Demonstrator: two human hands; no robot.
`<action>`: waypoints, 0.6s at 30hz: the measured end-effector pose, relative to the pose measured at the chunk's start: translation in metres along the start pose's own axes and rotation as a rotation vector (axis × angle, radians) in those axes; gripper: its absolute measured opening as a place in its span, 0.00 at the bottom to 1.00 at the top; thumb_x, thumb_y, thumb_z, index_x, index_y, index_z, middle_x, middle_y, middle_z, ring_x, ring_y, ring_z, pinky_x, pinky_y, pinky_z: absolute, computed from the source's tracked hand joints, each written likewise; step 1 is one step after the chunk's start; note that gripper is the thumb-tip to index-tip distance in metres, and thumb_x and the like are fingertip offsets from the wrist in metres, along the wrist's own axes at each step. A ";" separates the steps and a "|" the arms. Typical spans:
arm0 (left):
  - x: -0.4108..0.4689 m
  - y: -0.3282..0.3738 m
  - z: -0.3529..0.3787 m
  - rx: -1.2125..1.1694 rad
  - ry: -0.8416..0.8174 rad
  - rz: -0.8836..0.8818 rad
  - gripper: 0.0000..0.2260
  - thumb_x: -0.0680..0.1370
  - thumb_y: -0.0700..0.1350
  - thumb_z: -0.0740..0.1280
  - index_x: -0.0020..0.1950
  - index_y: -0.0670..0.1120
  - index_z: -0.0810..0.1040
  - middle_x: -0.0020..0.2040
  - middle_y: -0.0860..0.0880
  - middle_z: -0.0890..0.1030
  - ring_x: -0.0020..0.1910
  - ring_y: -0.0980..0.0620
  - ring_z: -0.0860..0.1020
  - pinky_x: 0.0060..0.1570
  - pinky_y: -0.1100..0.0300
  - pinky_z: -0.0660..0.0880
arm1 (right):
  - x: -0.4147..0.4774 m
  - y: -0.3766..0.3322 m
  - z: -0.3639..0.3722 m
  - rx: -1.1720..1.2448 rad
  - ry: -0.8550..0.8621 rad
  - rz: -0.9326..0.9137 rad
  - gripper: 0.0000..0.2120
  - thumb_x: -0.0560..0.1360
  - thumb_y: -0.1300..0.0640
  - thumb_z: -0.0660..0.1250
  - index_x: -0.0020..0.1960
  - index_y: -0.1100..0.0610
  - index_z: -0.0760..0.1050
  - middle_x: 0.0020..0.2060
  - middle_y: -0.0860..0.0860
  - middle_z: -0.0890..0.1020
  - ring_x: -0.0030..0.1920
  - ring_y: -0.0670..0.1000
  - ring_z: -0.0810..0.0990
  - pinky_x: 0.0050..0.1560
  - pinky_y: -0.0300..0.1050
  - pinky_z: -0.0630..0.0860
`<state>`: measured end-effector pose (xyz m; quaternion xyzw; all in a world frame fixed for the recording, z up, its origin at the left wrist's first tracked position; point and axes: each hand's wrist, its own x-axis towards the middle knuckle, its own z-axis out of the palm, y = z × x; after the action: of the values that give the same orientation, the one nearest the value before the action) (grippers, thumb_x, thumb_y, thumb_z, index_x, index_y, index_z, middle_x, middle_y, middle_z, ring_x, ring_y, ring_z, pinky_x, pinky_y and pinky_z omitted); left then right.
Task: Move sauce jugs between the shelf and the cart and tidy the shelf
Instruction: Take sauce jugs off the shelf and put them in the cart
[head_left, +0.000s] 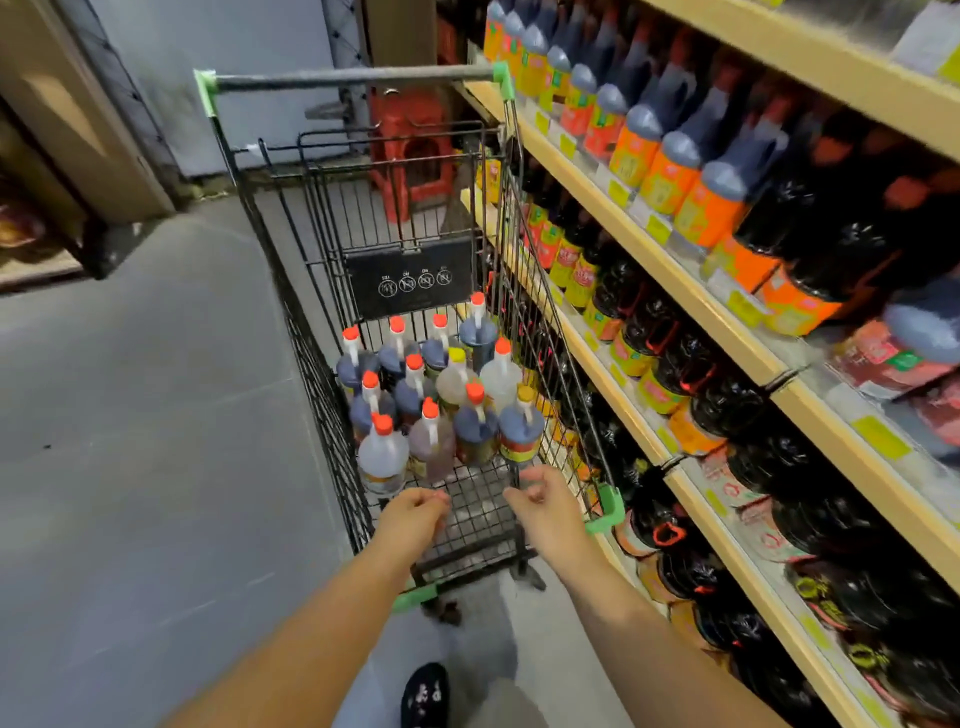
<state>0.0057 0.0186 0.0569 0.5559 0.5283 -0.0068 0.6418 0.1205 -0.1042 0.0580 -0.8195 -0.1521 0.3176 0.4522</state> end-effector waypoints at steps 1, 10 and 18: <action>0.008 0.004 0.002 0.005 -0.012 -0.015 0.08 0.79 0.41 0.60 0.51 0.43 0.78 0.38 0.46 0.77 0.34 0.50 0.72 0.34 0.60 0.68 | 0.011 -0.001 0.000 0.000 -0.025 0.029 0.10 0.74 0.59 0.67 0.52 0.53 0.68 0.31 0.48 0.72 0.32 0.46 0.72 0.34 0.37 0.67; 0.088 0.042 0.025 0.065 0.000 -0.169 0.03 0.78 0.40 0.61 0.49 0.45 0.74 0.35 0.48 0.74 0.33 0.52 0.71 0.35 0.59 0.69 | 0.133 -0.002 -0.011 -0.057 -0.245 0.274 0.13 0.75 0.68 0.63 0.51 0.53 0.63 0.31 0.52 0.67 0.30 0.49 0.66 0.32 0.40 0.66; 0.169 0.062 0.068 0.063 -0.012 -0.193 0.13 0.75 0.34 0.62 0.36 0.50 0.67 0.30 0.46 0.70 0.30 0.49 0.67 0.33 0.58 0.64 | 0.217 0.029 -0.004 -0.151 -0.236 0.364 0.10 0.74 0.67 0.63 0.50 0.57 0.65 0.38 0.58 0.73 0.36 0.53 0.70 0.33 0.41 0.65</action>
<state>0.1633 0.0909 -0.0270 0.5222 0.5752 -0.0885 0.6234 0.2851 -0.0061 -0.0476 -0.8223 -0.0771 0.4750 0.3038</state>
